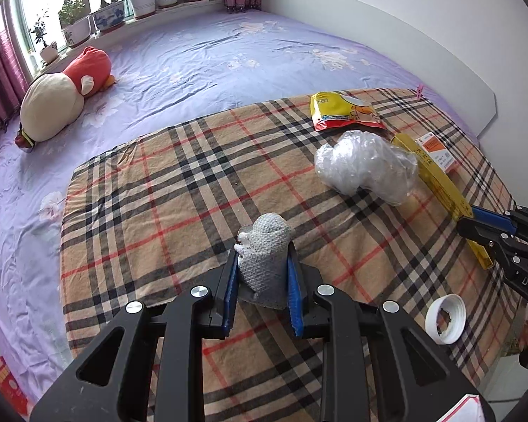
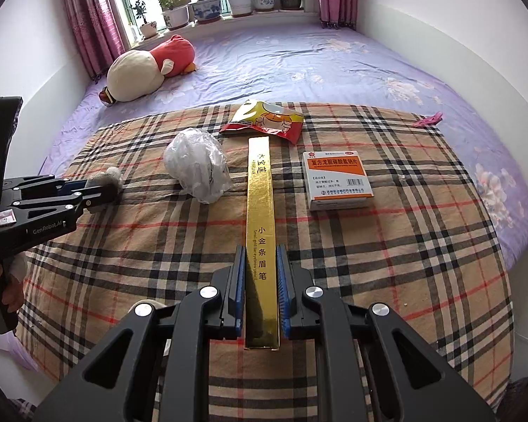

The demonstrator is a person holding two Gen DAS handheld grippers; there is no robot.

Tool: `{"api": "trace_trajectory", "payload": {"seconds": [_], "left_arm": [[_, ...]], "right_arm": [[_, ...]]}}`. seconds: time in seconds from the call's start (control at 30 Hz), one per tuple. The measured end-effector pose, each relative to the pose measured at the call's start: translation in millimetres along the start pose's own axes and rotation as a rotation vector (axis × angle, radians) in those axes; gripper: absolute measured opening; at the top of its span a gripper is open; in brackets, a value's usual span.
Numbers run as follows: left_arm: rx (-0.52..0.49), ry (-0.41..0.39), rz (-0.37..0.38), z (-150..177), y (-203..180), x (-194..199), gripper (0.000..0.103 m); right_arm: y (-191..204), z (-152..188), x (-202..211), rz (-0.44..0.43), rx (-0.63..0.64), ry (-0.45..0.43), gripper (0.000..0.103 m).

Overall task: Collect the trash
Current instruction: 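Grasp the gold pencil box with the right tool while the left tool grasps the grey mesh bag, then carry the gold box and grey mesh bag with both tools over the yellow bin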

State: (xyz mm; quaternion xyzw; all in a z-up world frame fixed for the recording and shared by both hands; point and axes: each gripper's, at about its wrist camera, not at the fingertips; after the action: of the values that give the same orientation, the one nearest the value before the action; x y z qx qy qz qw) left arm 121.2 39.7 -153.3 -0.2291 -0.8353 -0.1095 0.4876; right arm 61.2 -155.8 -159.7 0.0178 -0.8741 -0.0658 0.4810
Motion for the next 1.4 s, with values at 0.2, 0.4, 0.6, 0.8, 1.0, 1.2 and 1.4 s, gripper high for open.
{"api": "trace_trajectory", "payload": {"seconds": [0.2,0.4,0.6,0.8,1.0,1.2,1.4], "left_arm": [[-0.031,-0.018,0.039,5.4,-22.6,20.1,0.025],[-0.095,-0.041,0.089,4.8,-56.6,38.2,0.025],[-0.176,-0.057,0.144,2.4,-95.0,48.0,0.025],[-0.284,-0.058,0.209,-0.1,-141.6,50.8,0.025],[-0.407,-0.050,0.282,1.1,-197.5,52.7,0.025],[-0.546,-0.038,0.358,8.7,-258.5,54.4,0.025],[-0.668,-0.020,0.428,20.2,-317.5,53.0,0.025]], "right_arm": [[-5.6,12.1,29.8,-0.015,-0.037,-0.034,0.018],[-15.8,27.7,55.7,-0.015,-0.095,-0.059,0.018],[-33.1,48.8,80.8,0.005,-0.161,-0.086,0.017],[-56.9,74.7,109.9,0.045,-0.240,-0.116,0.018],[-87.0,107.2,135.3,0.097,-0.346,-0.135,0.018],[-121.7,145.9,160.2,0.150,-0.468,-0.153,0.018],[-150.0,186.7,182.3,0.206,-0.563,-0.157,0.018]]}}
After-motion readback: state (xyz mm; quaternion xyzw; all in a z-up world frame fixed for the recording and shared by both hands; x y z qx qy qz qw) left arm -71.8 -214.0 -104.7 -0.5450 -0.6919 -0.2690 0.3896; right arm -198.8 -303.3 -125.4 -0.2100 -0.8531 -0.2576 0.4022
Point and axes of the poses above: each gripper's, at about its wrist camera, not at the fingertips, and x roughly against the way its jaws point, y to its left, z to its underside, and after that the axes turned 5 degrees about -x, right-handed
